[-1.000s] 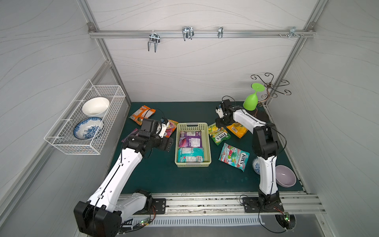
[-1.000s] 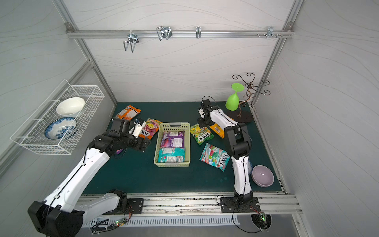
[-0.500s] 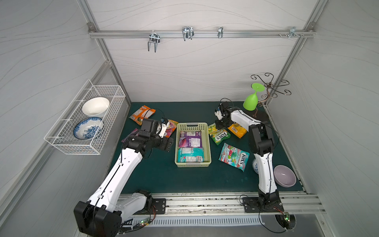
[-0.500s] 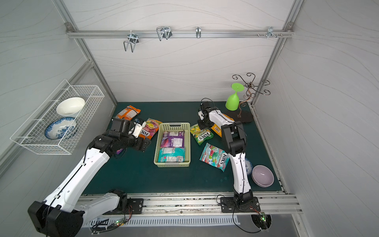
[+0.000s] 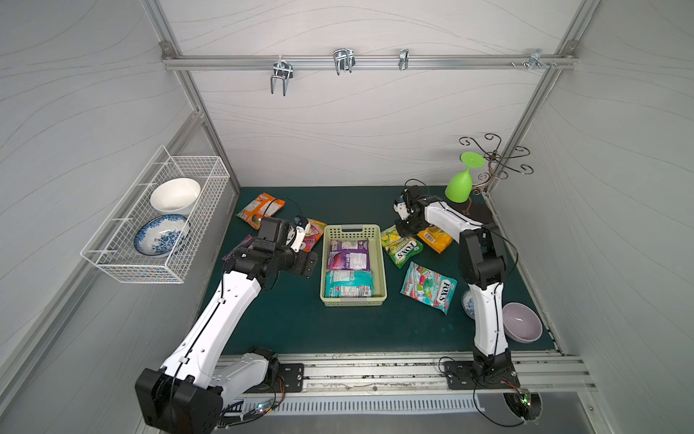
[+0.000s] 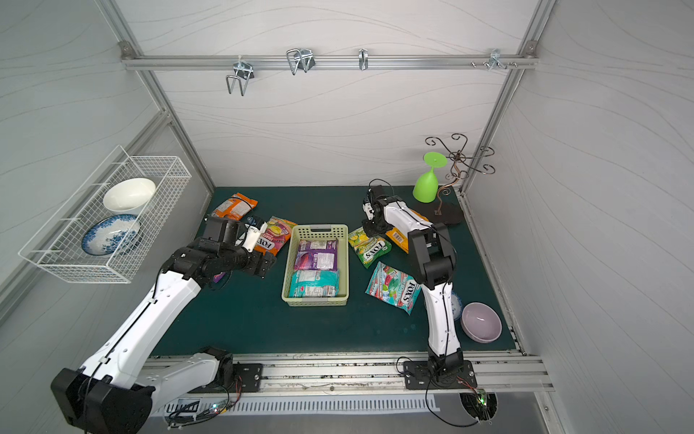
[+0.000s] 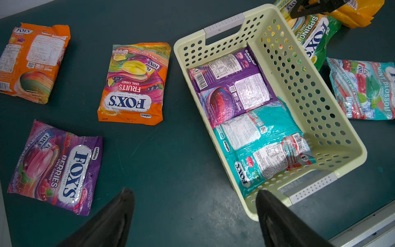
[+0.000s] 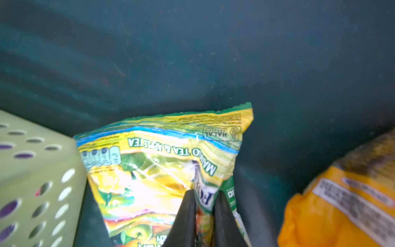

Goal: Put the candies in the basket
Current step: Pick up the candy at the center of the board.

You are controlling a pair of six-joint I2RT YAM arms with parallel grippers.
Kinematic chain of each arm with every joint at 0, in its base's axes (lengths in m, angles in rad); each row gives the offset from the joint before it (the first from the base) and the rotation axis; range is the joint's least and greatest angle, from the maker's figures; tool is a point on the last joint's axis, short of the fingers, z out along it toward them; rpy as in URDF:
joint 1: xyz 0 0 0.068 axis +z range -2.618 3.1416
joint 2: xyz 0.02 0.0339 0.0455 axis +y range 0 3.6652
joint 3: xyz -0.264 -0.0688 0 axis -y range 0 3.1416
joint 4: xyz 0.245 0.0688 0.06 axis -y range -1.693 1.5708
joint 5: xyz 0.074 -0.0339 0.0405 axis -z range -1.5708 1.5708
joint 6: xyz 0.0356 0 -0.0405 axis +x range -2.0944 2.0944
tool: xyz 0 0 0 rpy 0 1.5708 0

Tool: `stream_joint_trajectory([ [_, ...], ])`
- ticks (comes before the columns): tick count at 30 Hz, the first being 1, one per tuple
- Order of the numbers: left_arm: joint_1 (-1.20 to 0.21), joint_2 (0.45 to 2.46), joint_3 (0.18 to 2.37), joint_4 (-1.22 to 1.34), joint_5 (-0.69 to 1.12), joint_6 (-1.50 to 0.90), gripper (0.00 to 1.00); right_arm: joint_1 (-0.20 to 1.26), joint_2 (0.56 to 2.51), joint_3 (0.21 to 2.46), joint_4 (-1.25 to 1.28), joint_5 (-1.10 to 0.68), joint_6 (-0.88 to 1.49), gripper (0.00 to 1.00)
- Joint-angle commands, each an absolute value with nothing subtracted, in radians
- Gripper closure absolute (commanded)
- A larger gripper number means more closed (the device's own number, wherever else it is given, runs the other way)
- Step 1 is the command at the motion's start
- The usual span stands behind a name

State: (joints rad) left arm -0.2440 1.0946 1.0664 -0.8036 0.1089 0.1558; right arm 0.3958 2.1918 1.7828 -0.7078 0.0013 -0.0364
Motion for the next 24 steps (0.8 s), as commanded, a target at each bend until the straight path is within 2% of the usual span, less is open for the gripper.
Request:
stream_joint_trajectory([
  [1,-0.239,1.085,1.098,-0.794,0.118,0.151,0.07,0.414,2.083,1.771,-0.736,0.015,-0.073,1.00],
  [11,-0.239,1.074,1.077,-0.770,0.050,0.152,0.05,0.441,1.886,1.721,-0.728,0.072,-0.158,1.00],
  [16,-0.238,1.069,1.085,-0.771,0.051,0.143,0.05,0.476,1.790,1.725,-0.730,0.052,-0.286,1.00],
  [24,-0.231,1.055,1.084,-0.764,0.009,0.140,0.05,0.607,1.759,1.783,-0.759,0.055,-0.558,1.00],
])
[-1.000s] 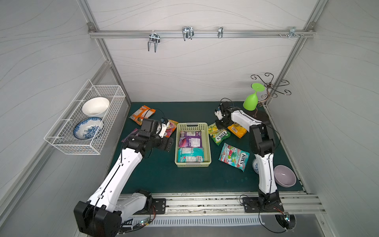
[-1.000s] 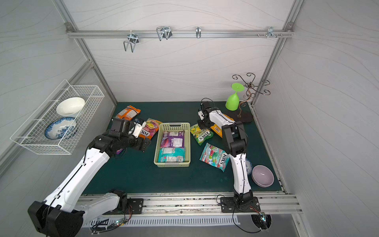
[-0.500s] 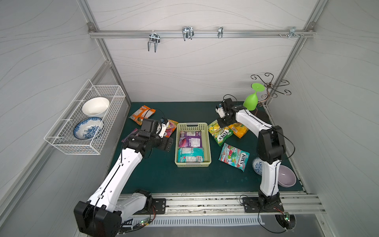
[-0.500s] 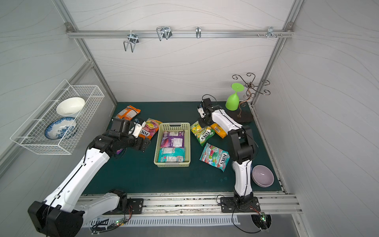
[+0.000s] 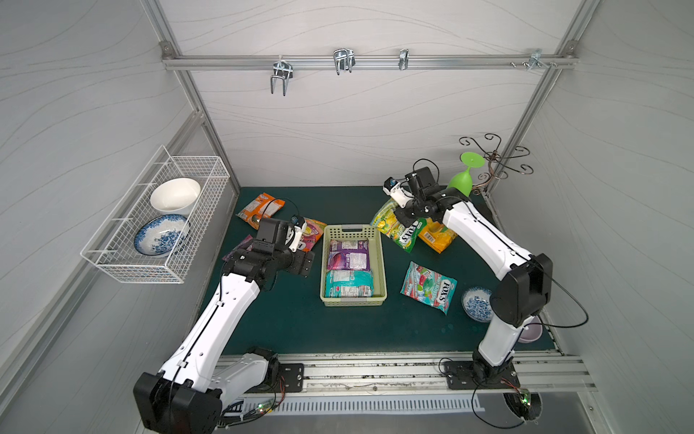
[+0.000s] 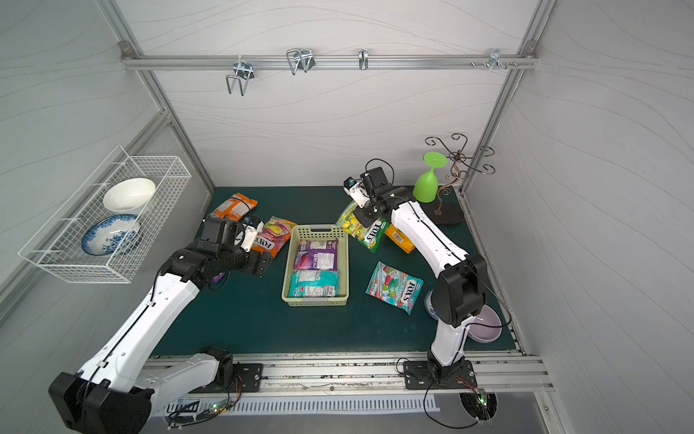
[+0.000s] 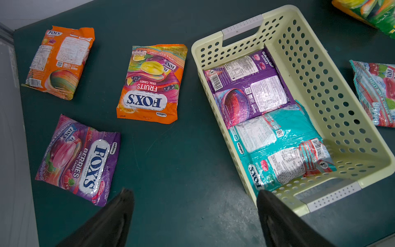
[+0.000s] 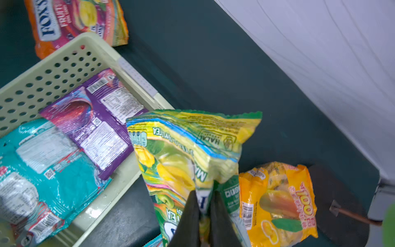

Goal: Put the candies in the basket
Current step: Pick up the candy at the center of the board, then place the candy in the basket.

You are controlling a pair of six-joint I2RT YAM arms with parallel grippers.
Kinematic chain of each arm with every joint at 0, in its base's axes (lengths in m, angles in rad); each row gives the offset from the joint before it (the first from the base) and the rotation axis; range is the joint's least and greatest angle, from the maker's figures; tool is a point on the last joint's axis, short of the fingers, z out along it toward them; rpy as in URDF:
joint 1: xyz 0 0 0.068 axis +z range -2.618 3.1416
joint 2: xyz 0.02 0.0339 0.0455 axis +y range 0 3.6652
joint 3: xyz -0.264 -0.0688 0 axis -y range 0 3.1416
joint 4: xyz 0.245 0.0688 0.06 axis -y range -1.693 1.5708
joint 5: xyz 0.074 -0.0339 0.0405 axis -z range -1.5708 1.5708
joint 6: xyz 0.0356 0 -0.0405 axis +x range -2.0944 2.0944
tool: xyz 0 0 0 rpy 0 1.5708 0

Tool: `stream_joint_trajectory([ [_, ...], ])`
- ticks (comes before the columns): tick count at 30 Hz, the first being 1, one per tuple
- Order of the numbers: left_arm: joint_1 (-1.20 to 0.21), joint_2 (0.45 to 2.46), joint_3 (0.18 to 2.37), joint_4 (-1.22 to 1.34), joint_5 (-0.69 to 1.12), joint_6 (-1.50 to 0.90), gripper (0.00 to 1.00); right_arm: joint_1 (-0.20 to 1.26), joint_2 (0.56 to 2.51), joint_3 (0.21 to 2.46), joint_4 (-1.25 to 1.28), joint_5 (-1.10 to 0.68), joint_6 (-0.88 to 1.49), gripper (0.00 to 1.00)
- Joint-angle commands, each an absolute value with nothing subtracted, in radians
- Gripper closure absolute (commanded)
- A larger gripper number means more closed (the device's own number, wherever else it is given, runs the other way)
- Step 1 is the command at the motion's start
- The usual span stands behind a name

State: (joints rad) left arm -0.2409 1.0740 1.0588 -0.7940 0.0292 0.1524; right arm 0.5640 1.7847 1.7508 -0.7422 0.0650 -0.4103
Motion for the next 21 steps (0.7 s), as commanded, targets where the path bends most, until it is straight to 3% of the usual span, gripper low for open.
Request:
stream_joint_trajectory([
  [1,-0.228,1.053,1.085,-0.764,0.000,0.138,0.05,0.625,1.765,1.794,-0.760,0.058,-0.592,1.00],
  [9,-0.214,1.043,1.081,-0.751,-0.055,0.132,0.05,0.750,1.837,1.842,-0.792,-0.063,-0.797,1.00],
  [21,-0.212,1.041,1.055,-0.728,-0.044,0.132,0.05,0.793,2.048,1.979,-0.815,-0.117,-0.725,1.00],
])
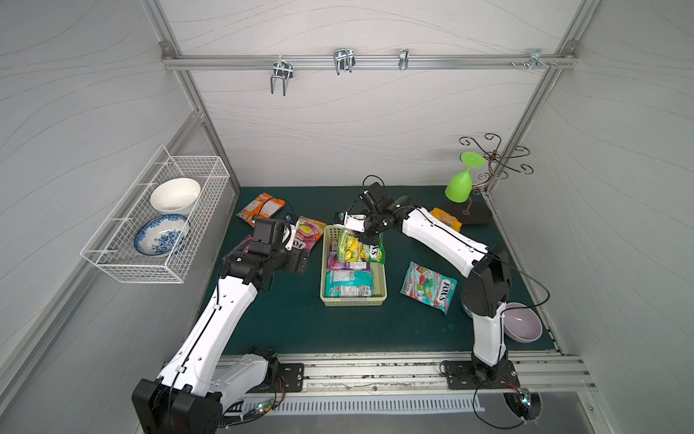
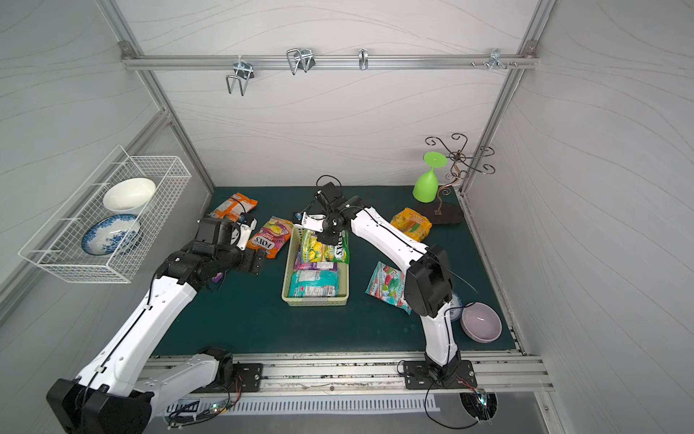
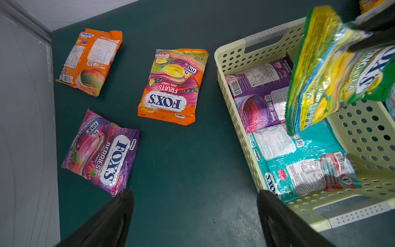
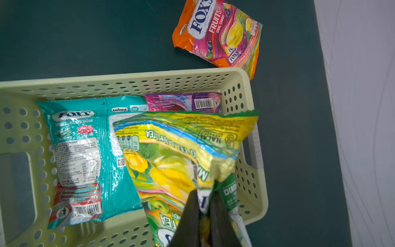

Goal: Put the candies in the basket
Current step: Place the candy in the basket.

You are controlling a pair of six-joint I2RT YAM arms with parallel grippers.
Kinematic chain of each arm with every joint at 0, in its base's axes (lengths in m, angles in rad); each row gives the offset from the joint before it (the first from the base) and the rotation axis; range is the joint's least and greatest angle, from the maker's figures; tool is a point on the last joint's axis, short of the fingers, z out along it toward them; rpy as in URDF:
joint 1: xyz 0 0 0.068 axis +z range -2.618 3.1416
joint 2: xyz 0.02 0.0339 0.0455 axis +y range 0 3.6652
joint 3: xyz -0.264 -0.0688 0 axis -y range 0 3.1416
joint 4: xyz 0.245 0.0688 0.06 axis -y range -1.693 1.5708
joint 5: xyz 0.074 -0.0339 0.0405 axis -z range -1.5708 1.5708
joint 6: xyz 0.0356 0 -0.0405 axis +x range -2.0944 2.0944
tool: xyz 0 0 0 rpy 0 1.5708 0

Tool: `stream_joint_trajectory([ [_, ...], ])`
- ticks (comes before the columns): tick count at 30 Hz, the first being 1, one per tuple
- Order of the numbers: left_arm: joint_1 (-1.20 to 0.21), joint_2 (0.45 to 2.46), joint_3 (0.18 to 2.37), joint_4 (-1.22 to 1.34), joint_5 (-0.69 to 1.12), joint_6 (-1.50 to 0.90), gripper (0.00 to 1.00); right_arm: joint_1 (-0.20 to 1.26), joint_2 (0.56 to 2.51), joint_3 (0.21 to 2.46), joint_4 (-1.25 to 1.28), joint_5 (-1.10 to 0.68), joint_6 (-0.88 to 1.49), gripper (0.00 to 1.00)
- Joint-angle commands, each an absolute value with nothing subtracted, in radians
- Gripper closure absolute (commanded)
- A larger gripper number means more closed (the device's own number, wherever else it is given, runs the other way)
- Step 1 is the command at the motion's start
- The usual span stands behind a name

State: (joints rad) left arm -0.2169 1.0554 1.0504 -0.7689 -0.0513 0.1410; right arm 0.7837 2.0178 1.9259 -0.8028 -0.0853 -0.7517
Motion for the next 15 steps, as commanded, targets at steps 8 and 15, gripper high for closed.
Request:
stream_joint_trajectory([
  [8,-0.212,1.043,1.058,-0.732,-0.038,0.132,0.05,0.801,2.172,2.057,-0.818,-0.138,-0.684,1.00],
  [15,-0.213,1.050,1.053,-0.723,-0.042,0.133,0.05,0.805,2.227,2.071,-0.810,-0.165,-0.678,1.00],
])
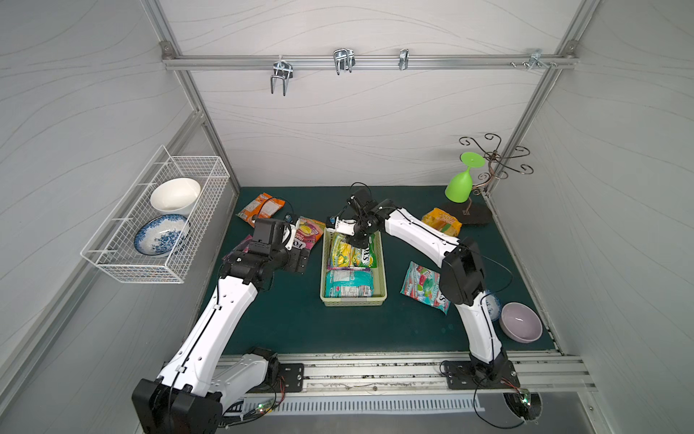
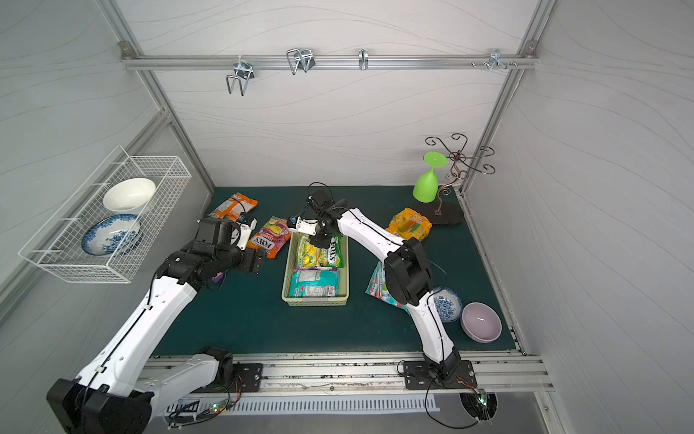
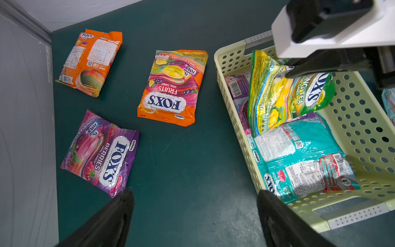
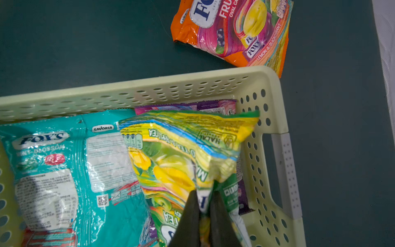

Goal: Put the candies in the basket
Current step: Place the candy in the basket.

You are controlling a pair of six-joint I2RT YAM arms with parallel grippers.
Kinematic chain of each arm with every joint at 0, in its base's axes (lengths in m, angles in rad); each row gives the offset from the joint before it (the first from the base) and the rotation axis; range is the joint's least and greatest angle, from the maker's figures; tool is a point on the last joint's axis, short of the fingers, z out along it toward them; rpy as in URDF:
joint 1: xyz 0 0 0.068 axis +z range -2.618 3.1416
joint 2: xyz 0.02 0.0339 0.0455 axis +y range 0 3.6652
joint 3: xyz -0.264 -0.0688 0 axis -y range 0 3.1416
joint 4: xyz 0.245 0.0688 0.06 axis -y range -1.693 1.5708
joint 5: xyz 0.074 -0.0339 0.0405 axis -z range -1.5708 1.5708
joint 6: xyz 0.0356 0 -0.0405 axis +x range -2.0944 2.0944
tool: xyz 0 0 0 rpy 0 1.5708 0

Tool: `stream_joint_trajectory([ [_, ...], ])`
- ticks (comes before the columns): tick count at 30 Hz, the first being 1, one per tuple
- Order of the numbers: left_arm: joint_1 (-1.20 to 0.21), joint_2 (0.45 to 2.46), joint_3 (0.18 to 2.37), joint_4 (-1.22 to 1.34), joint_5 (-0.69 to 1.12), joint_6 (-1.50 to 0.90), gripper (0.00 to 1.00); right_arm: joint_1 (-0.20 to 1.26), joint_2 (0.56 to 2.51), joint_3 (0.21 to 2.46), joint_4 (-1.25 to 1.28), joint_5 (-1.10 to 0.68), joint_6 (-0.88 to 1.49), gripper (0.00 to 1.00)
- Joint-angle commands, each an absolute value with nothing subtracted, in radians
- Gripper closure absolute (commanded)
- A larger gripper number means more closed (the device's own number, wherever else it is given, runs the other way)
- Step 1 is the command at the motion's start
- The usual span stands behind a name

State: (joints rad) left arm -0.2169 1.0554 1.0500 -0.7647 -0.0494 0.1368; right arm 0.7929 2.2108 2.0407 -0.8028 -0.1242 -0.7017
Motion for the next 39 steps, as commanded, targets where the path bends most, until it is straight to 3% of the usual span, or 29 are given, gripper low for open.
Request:
stream_joint_trajectory([
  [1,-0.212,1.049,1.059,-0.732,-0.035,0.131,0.05,0.808,2.232,2.070,-0.810,-0.168,-0.678,1.00],
  [6,-0.212,1.054,1.058,-0.725,-0.062,0.133,0.05,0.802,2.266,2.078,-0.786,-0.160,-0.665,1.00],
  [11,-0.213,1.060,1.078,-0.749,-0.045,0.128,0.05,0.800,2.288,2.085,-0.737,-0.123,-0.643,0.87],
  [15,-0.212,1.064,1.058,-0.723,-0.044,0.133,0.05,0.790,2.289,2.091,-0.661,-0.044,-0.606,0.87],
  [16,-0.212,1.064,1.065,-0.732,-0.032,0.130,0.05,0.791,2.288,2.092,-0.655,-0.030,-0.602,0.80],
  [18,-0.213,1.064,1.084,-0.754,-0.031,0.125,0.06,0.792,2.281,2.091,-0.641,-0.013,-0.602,0.59],
  [20,-0.212,1.067,1.076,-0.744,-0.060,0.132,0.05,0.793,2.261,2.077,-0.624,-0.001,-0.598,0.53],
  [28,-0.212,1.071,1.075,-0.739,-0.056,0.132,0.06,0.811,2.128,1.926,-0.586,0.051,-0.517,0.48],
  [39,-0.213,1.074,1.065,-0.726,-0.037,0.132,0.06,0.827,2.073,1.808,-0.620,0.120,0.000,0.42],
])
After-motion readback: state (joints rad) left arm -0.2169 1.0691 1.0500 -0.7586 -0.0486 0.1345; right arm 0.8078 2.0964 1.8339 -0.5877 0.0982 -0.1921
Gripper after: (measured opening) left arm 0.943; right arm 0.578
